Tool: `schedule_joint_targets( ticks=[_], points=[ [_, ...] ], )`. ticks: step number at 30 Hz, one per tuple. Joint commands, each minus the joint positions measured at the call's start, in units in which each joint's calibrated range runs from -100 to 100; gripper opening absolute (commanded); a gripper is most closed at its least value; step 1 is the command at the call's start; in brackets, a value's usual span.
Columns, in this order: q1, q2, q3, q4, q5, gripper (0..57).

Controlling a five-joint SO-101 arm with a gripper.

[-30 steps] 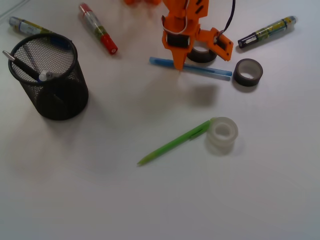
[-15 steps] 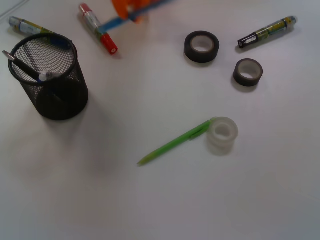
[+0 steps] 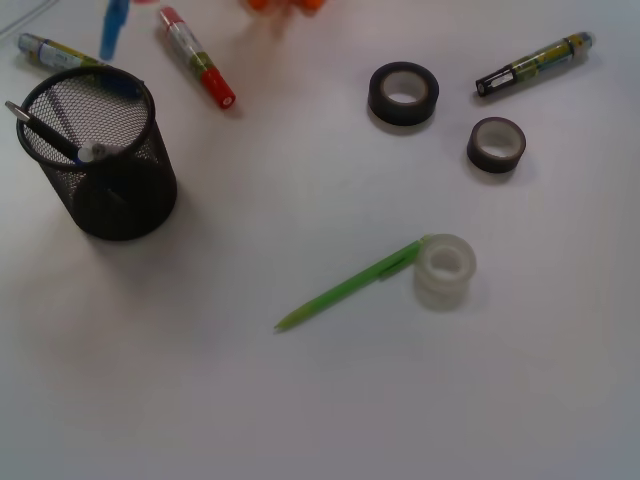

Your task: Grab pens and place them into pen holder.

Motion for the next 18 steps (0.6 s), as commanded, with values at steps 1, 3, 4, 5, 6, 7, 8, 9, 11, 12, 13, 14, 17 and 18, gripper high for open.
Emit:
schedule_joint_targets(
  ticks=[1,3,4,5,6,7,8,9,11,12,13,14,17,18],
  points=[
    [1.85,7.47,-0.01,-10.79,-1.03,0.4],
    [2.38,12.74,-0.01,-17.0,-1.81,0.4],
    [2.52,15.12,-0.01,-19.8,-2.05,0.4],
    [2.52,17.08,-0.01,-22.07,-2.05,0.4],
    [2.52,18.78,-0.01,-23.82,-2.05,0.7],
    [2.52,20.31,-0.2,-25.05,-2.05,2.4],
    [2.52,21.58,-0.38,-25.75,-2.05,5.9],
    [2.45,22.35,-0.65,-26.01,-2.1,10.1],
    [2.3,23.2,-0.74,-25.75,-3.08,16.9],
    [2.3,23.45,-0.74,-25.66,-3.42,19.3],
    [2.45,23.54,-0.74,-25.66,-3.57,20.8],
    [2.52,23.37,-0.83,-25.57,-3.47,21.6],
    [2.6,22.94,-2.01,-24.87,-1.86,22.2],
    [2.6,22.35,-3.09,-23.3,-0.98,22.3]
  ],
)
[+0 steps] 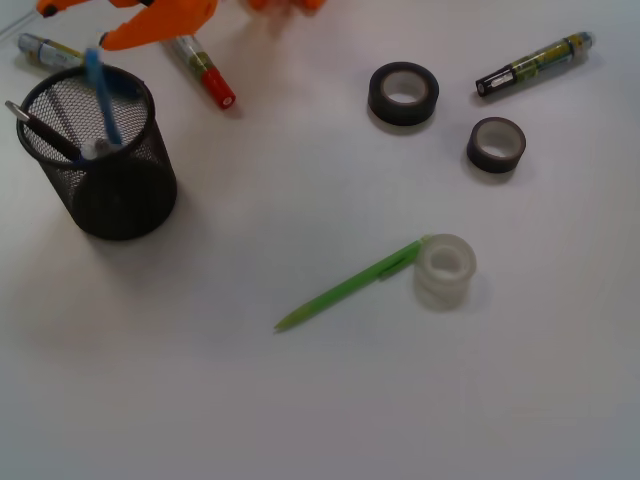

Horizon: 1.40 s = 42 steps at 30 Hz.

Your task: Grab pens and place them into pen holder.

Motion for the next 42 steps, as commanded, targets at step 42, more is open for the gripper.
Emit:
schedule_joint_targets(
  ticks=[42],
  points=[
    [-27.95,65.81,-138.15,148.66,40.88,22.0]
  ],
)
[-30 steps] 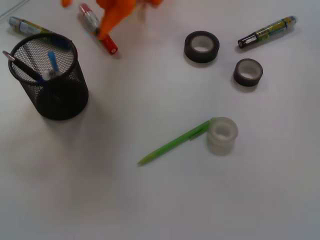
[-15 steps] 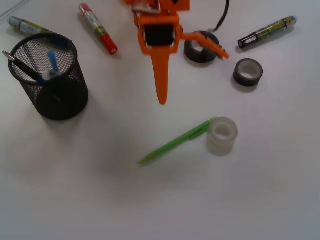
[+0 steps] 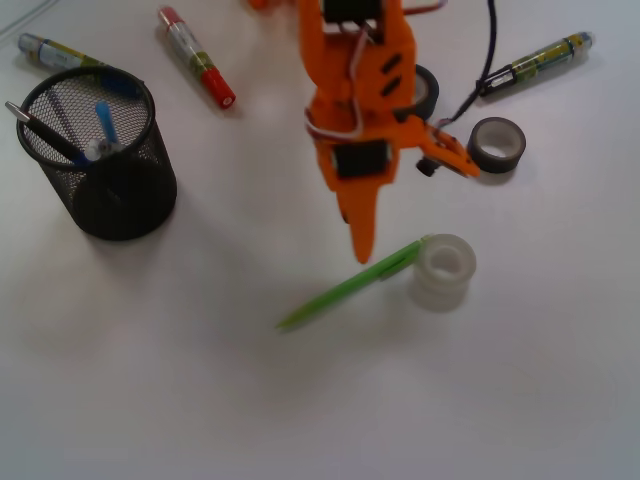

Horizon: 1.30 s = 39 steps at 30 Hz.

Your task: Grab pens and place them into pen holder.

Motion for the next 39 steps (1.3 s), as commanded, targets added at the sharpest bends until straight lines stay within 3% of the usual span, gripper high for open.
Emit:
schedule_joint_targets(
  ticks=[1,16,20,28,39],
  points=[
    [-0.06,4.7,-10.58,5.09,0.2,22.0],
    [-1.33,11.93,-20.73,4.65,-0.68,22.0],
    [-0.88,11.08,-29.15,-4.09,-5.86,21.8],
    [-0.28,11.25,-29.15,-31.74,-25.25,21.8],
    [0.62,12.18,-29.06,-37.16,-27.25,21.8]
  ],
)
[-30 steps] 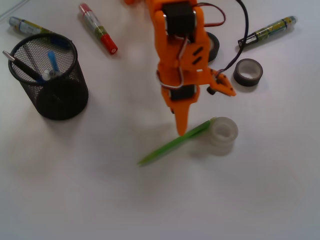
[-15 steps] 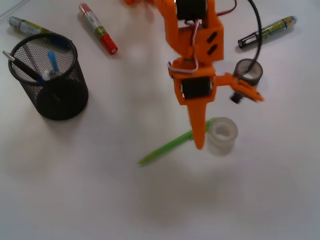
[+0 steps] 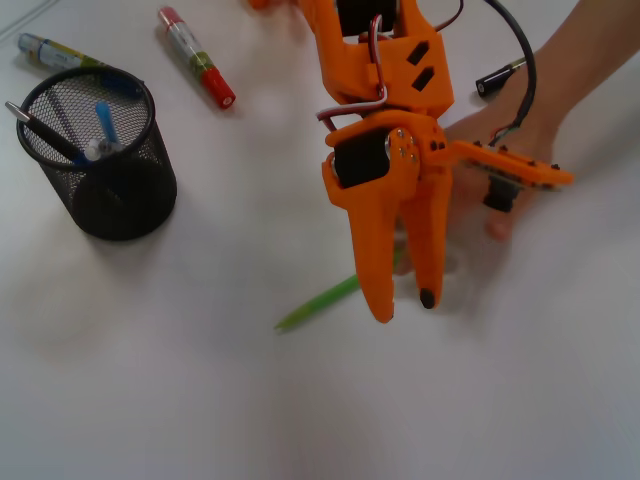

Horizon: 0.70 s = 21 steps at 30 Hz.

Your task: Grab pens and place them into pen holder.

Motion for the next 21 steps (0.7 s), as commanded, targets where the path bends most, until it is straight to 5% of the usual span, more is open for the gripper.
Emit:
schedule_joint_targets(
  ticks=[1,10,21],
  points=[
    [0.62,-1.77,-1.84,-1.4,-0.63,21.8],
    [4.06,0.35,-1.93,4.81,-5.62,21.8],
    [10.04,-2.28,-16.69,51.71,0.44,21.7]
  ],
)
